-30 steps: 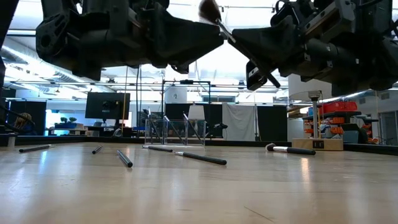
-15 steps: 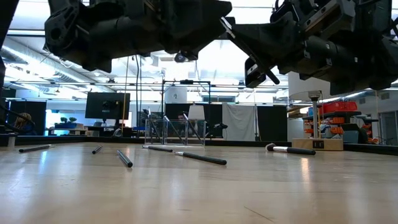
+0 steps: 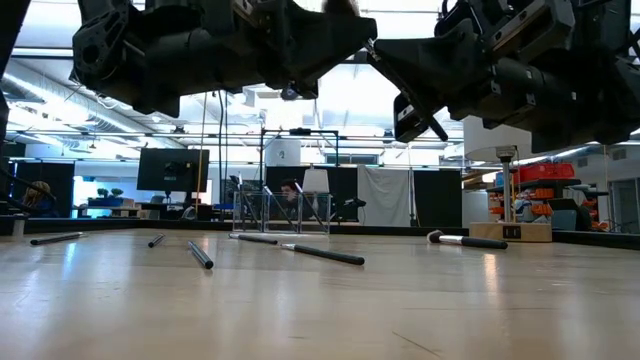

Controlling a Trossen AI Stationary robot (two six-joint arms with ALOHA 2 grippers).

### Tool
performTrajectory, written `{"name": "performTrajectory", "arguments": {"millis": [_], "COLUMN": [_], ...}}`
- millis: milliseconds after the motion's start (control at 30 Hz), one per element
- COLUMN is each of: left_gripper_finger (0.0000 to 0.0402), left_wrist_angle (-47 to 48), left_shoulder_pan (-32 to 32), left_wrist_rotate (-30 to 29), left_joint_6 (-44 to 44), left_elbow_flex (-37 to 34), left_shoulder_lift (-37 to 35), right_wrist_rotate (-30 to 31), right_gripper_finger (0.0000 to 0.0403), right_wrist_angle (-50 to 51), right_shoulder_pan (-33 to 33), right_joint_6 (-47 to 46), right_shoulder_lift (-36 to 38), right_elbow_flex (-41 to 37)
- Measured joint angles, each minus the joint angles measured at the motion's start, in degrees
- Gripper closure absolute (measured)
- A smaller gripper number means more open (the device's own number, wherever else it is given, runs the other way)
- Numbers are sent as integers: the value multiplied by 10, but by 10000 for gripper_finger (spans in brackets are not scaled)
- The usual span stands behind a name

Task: Put items in baskets/containers
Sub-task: Put the black highlighter brush into the transparent organizer

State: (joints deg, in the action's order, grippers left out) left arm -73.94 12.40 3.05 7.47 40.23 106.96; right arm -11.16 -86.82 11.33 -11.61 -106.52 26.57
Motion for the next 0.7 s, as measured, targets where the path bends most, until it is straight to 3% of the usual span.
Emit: {"name": "performTrajectory", "arguments": {"millis": [167, 333, 567, 700], "left_gripper_finger": [379, 375, 370, 370], "left_wrist_angle": [21, 188, 449, 590], "left_shoulder_pan": [0, -3, -37, -96], "left_wrist_rotate": [0, -34, -222, -290], "left_joint_6": [-26, -66, -137, -179], "left_elbow_flex": [-1, -4, -3, -4], "left_shoulder_lift": [-4, -64, -205, -297], "right_wrist_rotate": [9, 26, 156, 175], "right_gripper_finger": [376, 338, 289, 277], "right_wrist_angle": [21, 91, 124, 121], "right_shoulder_pan": [-3, -34, -48, -47], "right_joint_6": [0, -52, -68, -68], "right_shoulder_lift": [0, 13, 22, 21], "right_elbow_flex": [0, -25, -60, -57]}}
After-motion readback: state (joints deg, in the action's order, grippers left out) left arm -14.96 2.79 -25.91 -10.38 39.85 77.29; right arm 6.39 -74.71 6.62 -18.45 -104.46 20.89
